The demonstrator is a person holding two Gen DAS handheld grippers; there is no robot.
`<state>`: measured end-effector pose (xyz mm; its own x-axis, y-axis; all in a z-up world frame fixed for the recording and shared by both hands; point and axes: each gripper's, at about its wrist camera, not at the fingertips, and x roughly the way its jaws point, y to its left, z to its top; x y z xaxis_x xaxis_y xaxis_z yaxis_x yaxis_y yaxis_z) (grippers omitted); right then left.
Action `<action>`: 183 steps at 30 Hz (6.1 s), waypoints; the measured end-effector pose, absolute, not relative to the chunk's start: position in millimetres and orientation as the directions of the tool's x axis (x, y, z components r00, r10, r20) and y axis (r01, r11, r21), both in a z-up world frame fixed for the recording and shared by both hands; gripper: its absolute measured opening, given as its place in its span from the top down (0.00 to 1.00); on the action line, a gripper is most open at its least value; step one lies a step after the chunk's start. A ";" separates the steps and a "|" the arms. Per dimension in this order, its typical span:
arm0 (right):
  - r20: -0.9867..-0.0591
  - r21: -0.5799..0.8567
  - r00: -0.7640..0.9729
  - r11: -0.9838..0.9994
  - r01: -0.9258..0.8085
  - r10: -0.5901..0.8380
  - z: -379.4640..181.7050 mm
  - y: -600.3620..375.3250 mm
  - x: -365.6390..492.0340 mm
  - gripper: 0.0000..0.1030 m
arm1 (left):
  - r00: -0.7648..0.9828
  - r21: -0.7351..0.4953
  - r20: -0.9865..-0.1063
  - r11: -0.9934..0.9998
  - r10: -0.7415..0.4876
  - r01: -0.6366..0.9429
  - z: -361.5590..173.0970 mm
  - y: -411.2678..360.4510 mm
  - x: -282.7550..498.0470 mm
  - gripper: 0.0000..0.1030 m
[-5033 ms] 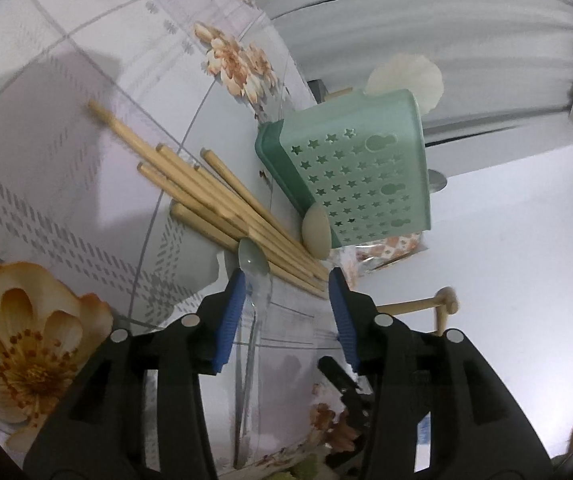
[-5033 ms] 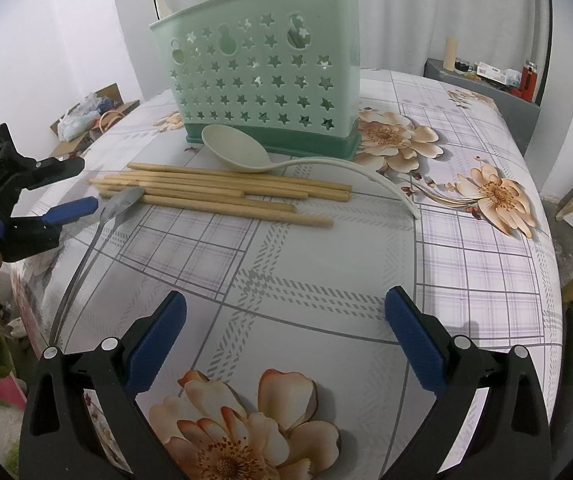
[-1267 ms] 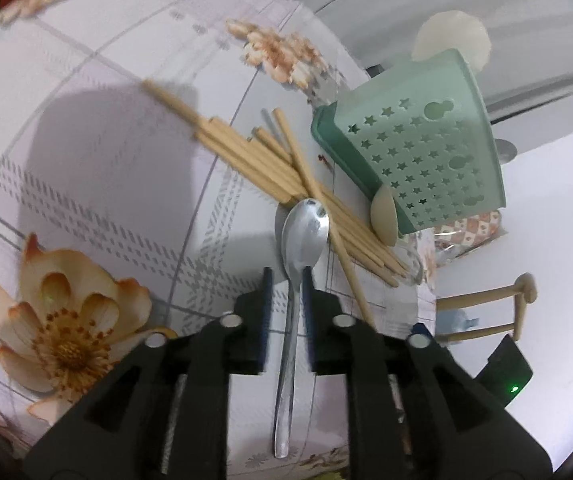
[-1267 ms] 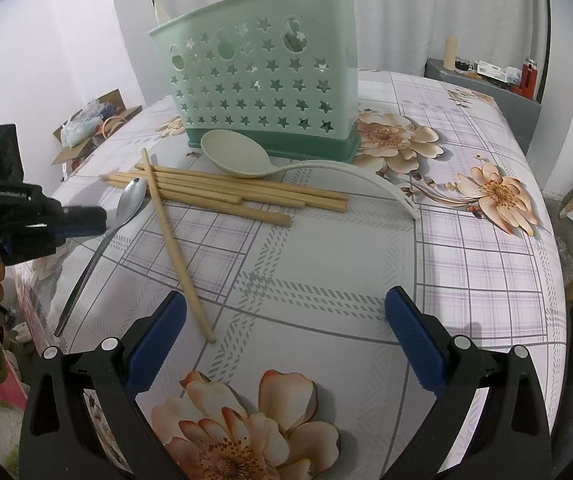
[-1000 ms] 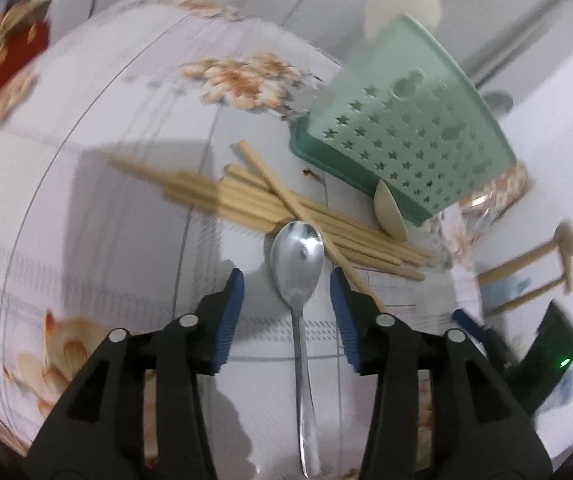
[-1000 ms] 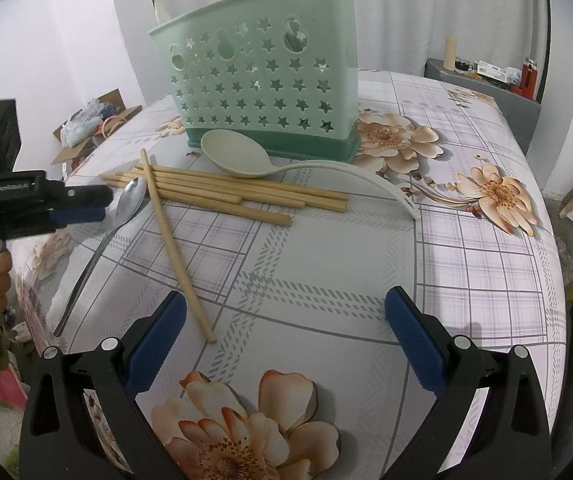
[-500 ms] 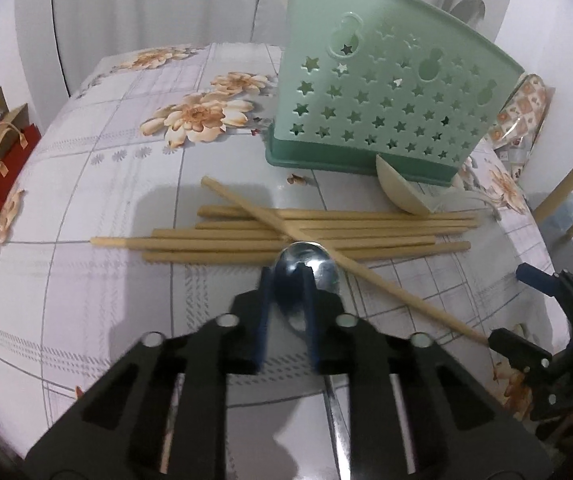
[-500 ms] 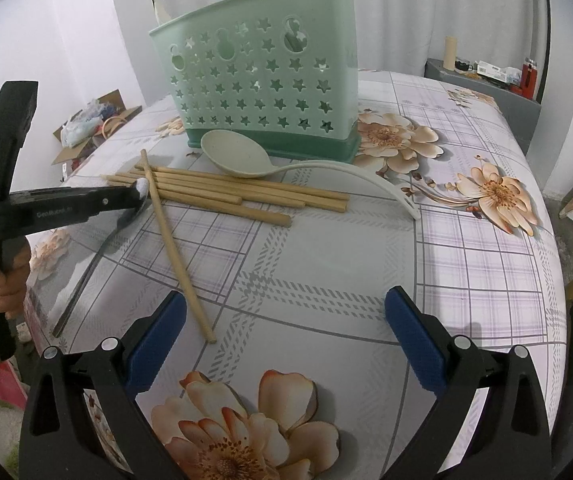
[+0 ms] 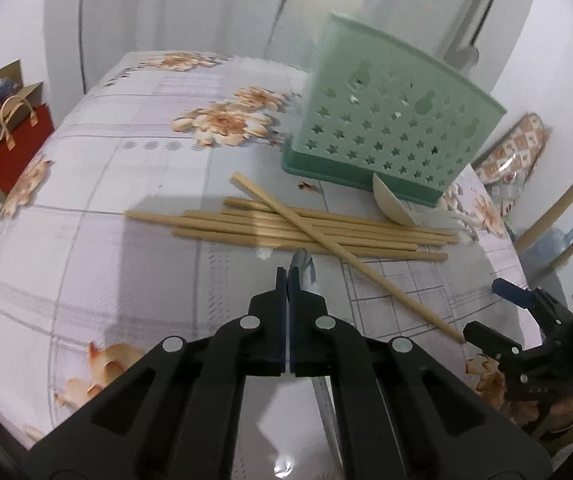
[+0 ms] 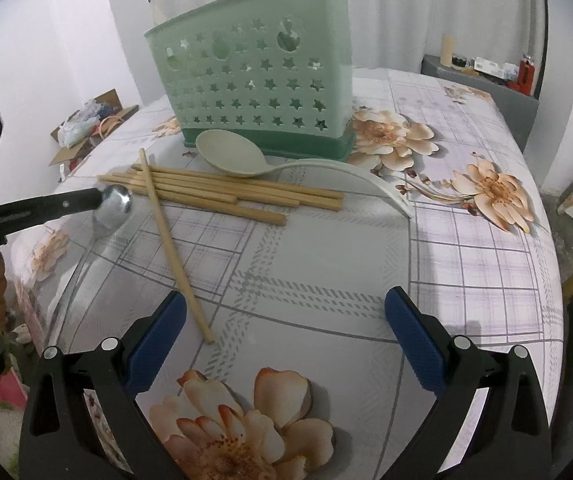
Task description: Organize utensils
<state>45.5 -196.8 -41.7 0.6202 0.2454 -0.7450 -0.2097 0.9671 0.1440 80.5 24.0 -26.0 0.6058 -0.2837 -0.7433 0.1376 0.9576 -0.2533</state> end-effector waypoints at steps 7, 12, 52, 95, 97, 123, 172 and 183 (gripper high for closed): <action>-0.668 0.134 0.688 0.955 -0.264 0.284 -0.1 -194.2 60.1 0.16 | 0.679 -0.298 -0.684 0.952 -0.265 0.070 -9.7 51.6 59.4 1.00; -0.679 0.090 0.671 0.941 -0.326 0.297 9.2 -169.7 87.6 0.40 | 0.735 -0.336 -0.630 0.941 -0.252 0.035 2.2 71.5 51.7 1.00; -0.572 0.054 0.779 0.960 -0.275 0.255 47.9 -182.5 81.8 0.97 | 0.883 -0.338 -0.400 0.935 -0.246 0.108 106.1 85.1 79.2 1.00; -0.610 0.115 0.738 0.954 -0.278 0.289 30.7 -176.1 97.5 0.97 | 0.691 -0.432 -0.687 0.891 -0.225 -0.140 -40.7 162.0 177.0 0.99; -0.608 0.117 0.739 0.954 -0.278 0.290 30.8 -177.3 97.0 0.97 | 0.708 -0.430 -0.671 0.893 -0.221 -0.129 -30.7 160.2 174.8 0.99; -0.550 0.156 0.766 0.942 -0.297 0.332 40.0 -193.6 80.5 0.97 | 0.957 -0.165 -0.287 0.986 -0.028 -0.020 178.8 121.4 94.8 1.00; -0.539 0.169 0.779 0.947 -0.272 0.320 45.7 -207.5 74.2 0.97 | 0.962 0.045 -0.225 0.985 -0.153 0.167 162.1 -14.8 162.9 1.00; -0.543 0.174 0.774 0.945 -0.278 0.327 44.4 -203.0 72.0 0.97 | 0.980 0.105 -0.170 0.986 -0.107 0.126 160.4 -22.1 176.0 1.00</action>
<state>72.0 -203.0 44.4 0.7737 0.3270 -0.5426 -0.2777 0.9449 0.1736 176.0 -22.1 160.4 0.9797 -0.1073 -0.1696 0.1263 0.9864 0.1051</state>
